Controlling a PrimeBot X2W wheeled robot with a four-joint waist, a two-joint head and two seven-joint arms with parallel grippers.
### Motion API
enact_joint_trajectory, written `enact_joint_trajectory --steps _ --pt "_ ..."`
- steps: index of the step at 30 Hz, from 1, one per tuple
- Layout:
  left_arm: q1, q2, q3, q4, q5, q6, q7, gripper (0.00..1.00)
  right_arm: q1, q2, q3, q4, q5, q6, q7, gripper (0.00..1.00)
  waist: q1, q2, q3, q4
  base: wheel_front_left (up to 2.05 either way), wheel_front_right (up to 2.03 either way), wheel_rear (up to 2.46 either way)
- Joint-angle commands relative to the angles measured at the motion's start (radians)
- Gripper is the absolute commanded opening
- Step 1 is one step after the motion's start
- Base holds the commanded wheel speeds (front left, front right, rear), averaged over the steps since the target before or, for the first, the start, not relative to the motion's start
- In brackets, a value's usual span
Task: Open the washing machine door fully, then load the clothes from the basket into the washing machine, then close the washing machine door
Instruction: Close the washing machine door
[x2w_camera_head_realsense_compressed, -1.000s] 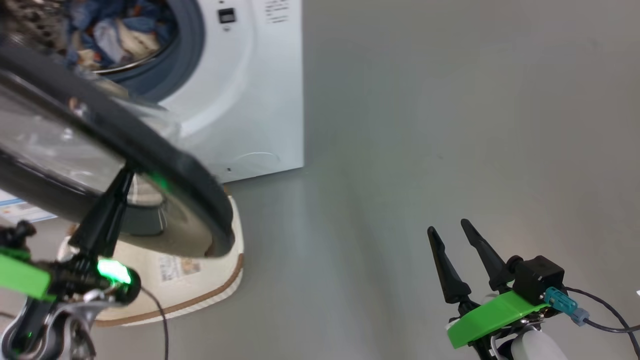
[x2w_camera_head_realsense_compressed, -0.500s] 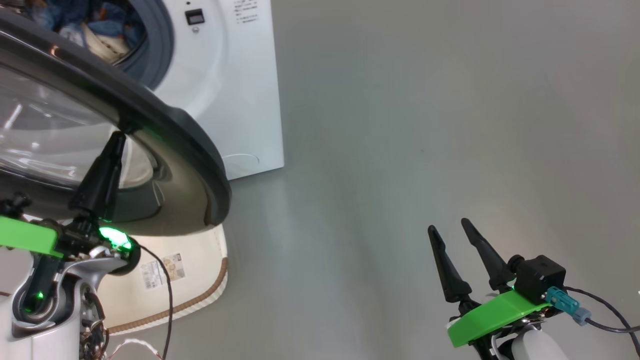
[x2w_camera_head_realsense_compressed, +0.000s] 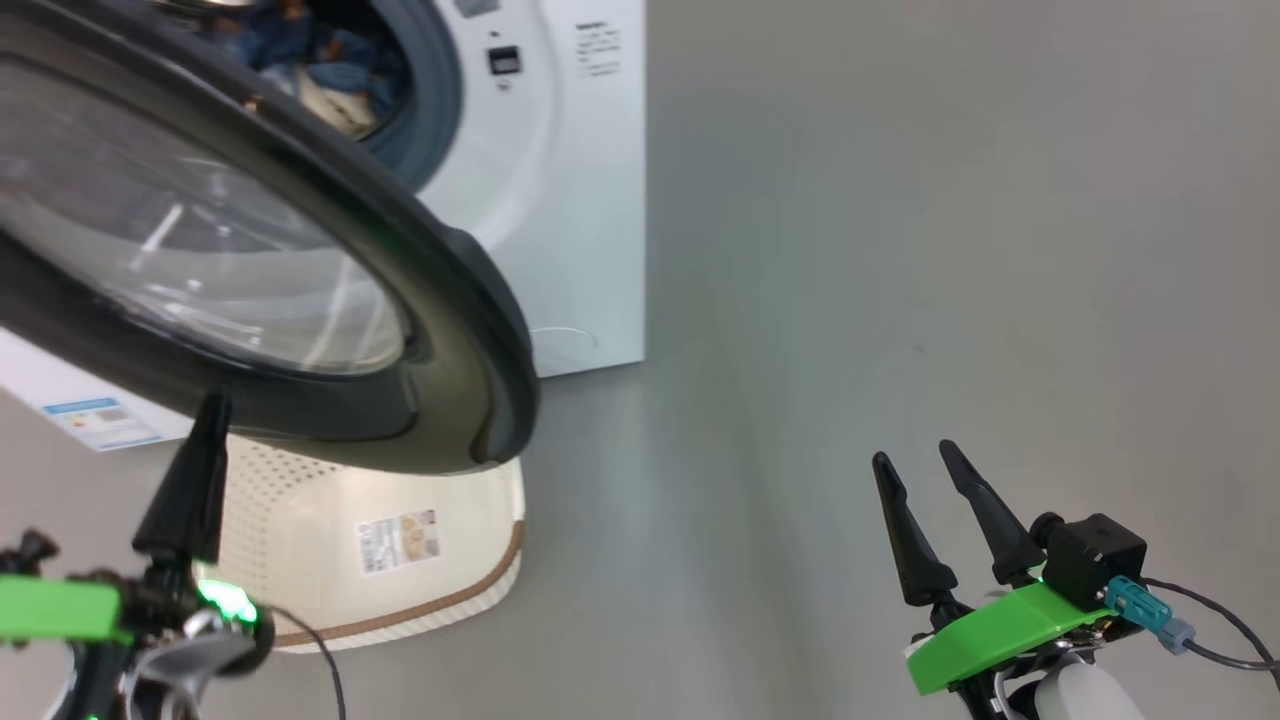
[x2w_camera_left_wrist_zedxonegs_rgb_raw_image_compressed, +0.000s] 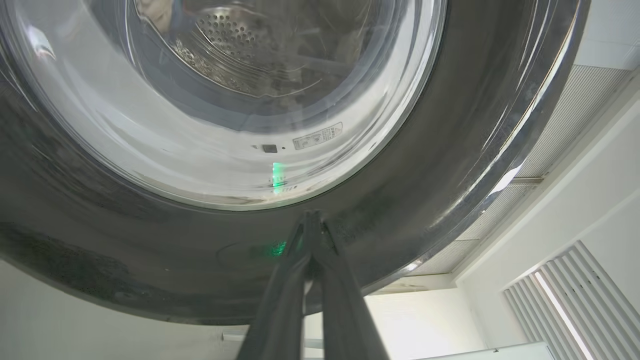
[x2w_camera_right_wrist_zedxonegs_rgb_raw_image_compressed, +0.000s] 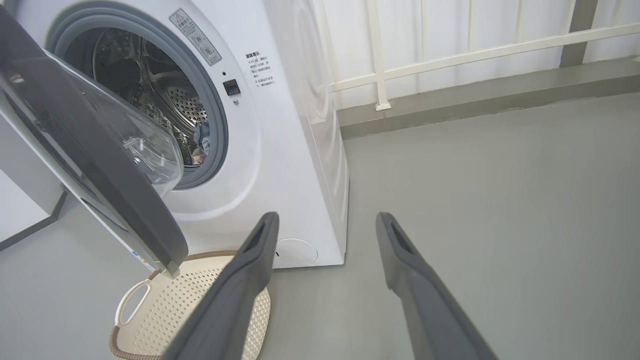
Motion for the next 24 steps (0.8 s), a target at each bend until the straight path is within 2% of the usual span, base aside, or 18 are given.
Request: enact_joint_trajectory --steps 1,10,11,12,14,20,24 --pt "0.015 0.023 0.029 -0.04 -0.001 -0.01 -0.016 0.0 0.011 0.004 0.02 -0.018 0.0 0.002 -0.005 1.0 0.0001 0.0 -0.03 0.037 0.0 0.0 0.0" --pt "0.125 0.023 0.018 -0.091 -0.01 -0.01 -0.094 0.0 0.023 0.004 0.017 -0.008 0.002 0.002 -0.005 1.0 0.0001 0.0 -0.067 0.085 0.0 0.0 0.0" --pt "0.134 0.023 0.014 -0.098 -0.007 -0.01 -0.101 0.07 0.025 0.004 0.016 -0.007 0.002 0.002 -0.005 1.0 0.0001 0.0 -0.07 0.089 0.0 0.0 0.0" --pt "0.142 0.023 0.01 -0.109 0.009 -0.01 -0.107 0.25 0.026 0.004 0.015 -0.007 0.002 0.002 -0.005 1.0 0.0001 0.0 -0.073 0.094 0.0 0.0 0.0" --pt "0.159 0.023 -0.003 -0.128 0.049 -0.01 -0.124 1.0 0.028 0.004 0.017 -0.006 0.002 0.002 -0.005 1.0 0.0001 0.0 -0.076 0.099 0.0 0.0 0.0" --pt "0.189 0.025 -0.027 -0.178 0.178 -0.01 -0.216 1.0 0.029 0.004 0.018 -0.005 0.002 0.002 -0.005 1.0 0.0001 0.0 -0.084 0.108 0.0 0.0 0.0" --pt "0.212 0.075 -0.088 -0.206 0.34 -0.011 -0.324 1.0 0.027 0.004 0.018 -0.006 0.004 0.002 -0.005 1.0 0.0001 0.0 -0.085 0.107 0.0 0.0 0.0"
